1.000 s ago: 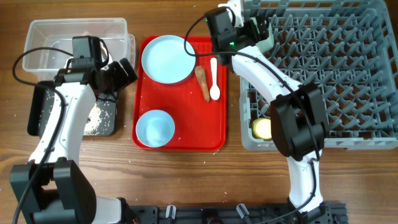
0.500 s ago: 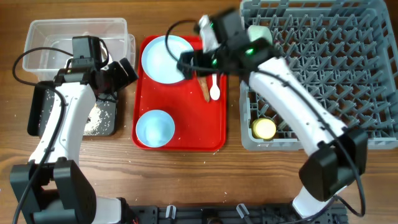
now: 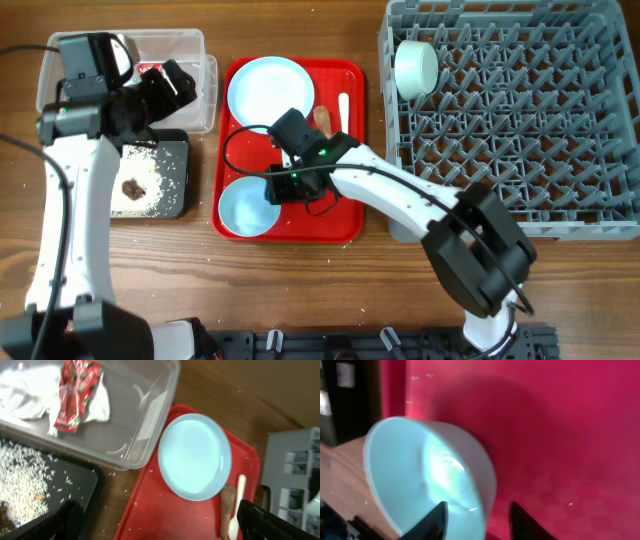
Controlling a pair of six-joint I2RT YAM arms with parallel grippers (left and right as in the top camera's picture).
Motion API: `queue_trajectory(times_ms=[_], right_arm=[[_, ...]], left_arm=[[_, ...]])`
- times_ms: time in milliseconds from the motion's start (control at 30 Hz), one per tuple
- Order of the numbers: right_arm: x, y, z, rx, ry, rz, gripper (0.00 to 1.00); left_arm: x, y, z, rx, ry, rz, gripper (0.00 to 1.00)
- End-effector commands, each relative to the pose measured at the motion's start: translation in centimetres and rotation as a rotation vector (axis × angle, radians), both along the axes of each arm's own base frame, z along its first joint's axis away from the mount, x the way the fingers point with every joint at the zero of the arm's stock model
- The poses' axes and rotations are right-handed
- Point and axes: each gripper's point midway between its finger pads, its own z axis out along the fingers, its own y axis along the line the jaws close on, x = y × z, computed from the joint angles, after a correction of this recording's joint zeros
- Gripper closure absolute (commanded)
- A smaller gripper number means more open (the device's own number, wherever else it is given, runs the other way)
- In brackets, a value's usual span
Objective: Sort waste into correct bins and load items into the dishwasher rack
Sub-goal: 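Grasp blue bowl rim with right gripper and lift, then place blue bowl into dish rack with right gripper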
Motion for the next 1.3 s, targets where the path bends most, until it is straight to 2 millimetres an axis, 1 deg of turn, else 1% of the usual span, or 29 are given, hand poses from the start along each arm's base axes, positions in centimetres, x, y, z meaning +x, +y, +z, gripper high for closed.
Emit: queue_trajectory(times_ms=[0,33,67,200,267,333,367,400,467,500,567,600,633,667,700,733,767,800,833,867,900,933,1067,1100,1167,1200,1233,1267], right_arm=[[0.3,-0.4,-1.5,-0.027,0.024,-0.034,0.73],[0.3,-0.4,-1.8,-0.029,0.027,-0.035,0.84],[0.3,-0.4,-1.8,-0.029,0.027,-0.036,0.85],[0.3,-0.1,-2.0,-0.023,0.022,-0.029,0.85],[0.1,0.2,-2.7,-0.02,0.045,-0.028,0.81],[0.1,0.3,-2.8,-0.017,0.052,-0.025,0.81],[0.1,0.3,-2.8,-0.018,0.053,-0.024,0.85],[0.2,0.3,-2.6,-0.02,0.053,-0.024,0.96],[0.8,0.2,-1.6,-0.023,0.053,-0.028,0.96],[1.4,0.0,-0.4,-0.024,0.026,-0.007,0.96],[3.2,-2.1,2.4,-0.075,-0.034,-0.049,0.96],[4.8,-4.0,5.1,-0.092,-0.103,-0.072,0.96],[8.2,-9.3,10.3,-0.178,-0.252,-0.201,0.96],[9.8,-12.8,13.2,-0.242,-0.343,-0.285,0.96],[11.5,-18.5,17.4,-0.35,-0.482,-0.438,0.96],[12.2,-22.9,20.4,-0.444,-0.588,-0.557,0.96],[11.9,-29.4,24.6,-0.623,-0.725,-0.716,0.96],[11.2,-32.6,26.8,-0.744,-0.789,-0.758,0.96],[10.3,-35.3,28.9,-0.887,-0.843,-0.767,0.96],[9.3,-37.3,30.6,-1.045,-0.879,-0.763,0.96],[9.0,-38.0,31.2,-1.153,-0.883,-0.718,0.96],[9.3,-38.0,30.8,-1.199,-0.866,-0.66,0.96],[12.3,-36.6,24.4,-1.37,-0.705,-0.346,0.96],[13.0,-36.0,22.5,-1.416,-0.661,-0.256,0.96],[13.7,-35.2,20.5,-1.512,-0.622,-0.156,0.96],[14.1,-34.4,19.4,-1.568,-0.603,-0.084,0.96],[14.6,-33.4,17.7,-1.599,-0.577,0.006,0.96],[14.8,-32.9,16.6,-1.612,-0.56,0.053,0.96]], left_arm=[[0.1,-0.3,1.3,0.027,-0.043,-0.056,0.0],[0.1,-0.2,1.3,0.027,-0.043,-0.056,0.0],[0.1,-0.2,1.3,0.027,-0.043,-0.056,0.0],[0.1,-0.2,1.3,0.027,-0.043,-0.056,0.0],[0.1,-0.2,1.3,0.027,-0.043,-0.056,0.0],[0.1,-0.2,1.3,0.028,-0.043,-0.055,0.0],[0.1,-0.2,1.3,0.027,-0.043,-0.056,0.0],[0.1,-0.2,1.3,0.027,-0.043,-0.056,0.0],[0.1,-0.2,1.3,0.028,-0.043,-0.055,0.0],[0.1,-0.2,1.3,0.027,-0.043,-0.056,0.0],[0.1,-0.2,1.3,0.027,-0.043,-0.056,0.0],[0.1,-0.2,1.3,0.027,-0.043,-0.056,0.0],[0.1,-0.2,1.3,0.027,-0.043,-0.056,0.0],[0.1,-0.2,1.3,0.027,-0.043,-0.056,0.0],[0.1,-0.2,1.3,0.027,-0.043,-0.056,0.0],[0.1,-0.2,1.3,0.027,-0.043,-0.056,0.0],[0.1,-0.2,1.3,0.027,-0.043,-0.056,0.0],[0.1,-0.2,1.3,0.028,-0.043,-0.055,0.0],[0.1,-0.2,1.3,0.027,-0.043,-0.056,0.0],[0.1,-0.2,1.3,0.028,-0.043,-0.055,0.0],[0.1,-0.2,1.3,0.027,-0.043,-0.056,0.0],[0.1,-0.2,1.3,0.028,-0.043,-0.055,0.0],[0.1,-0.2,1.3,0.027,-0.043,-0.056,0.0],[0.1,-0.2,1.3,0.027,-0.043,-0.056,0.0],[0.1,-0.2,1.3,0.028,-0.043,-0.055,0.0],[0.1,-0.2,1.3,0.027,-0.043,-0.056,0.0],[0.1,-0.2,1.3,0.028,-0.043,-0.055,0.0],[0.1,-0.2,1.3,0.028,-0.043,-0.055,0.0]])
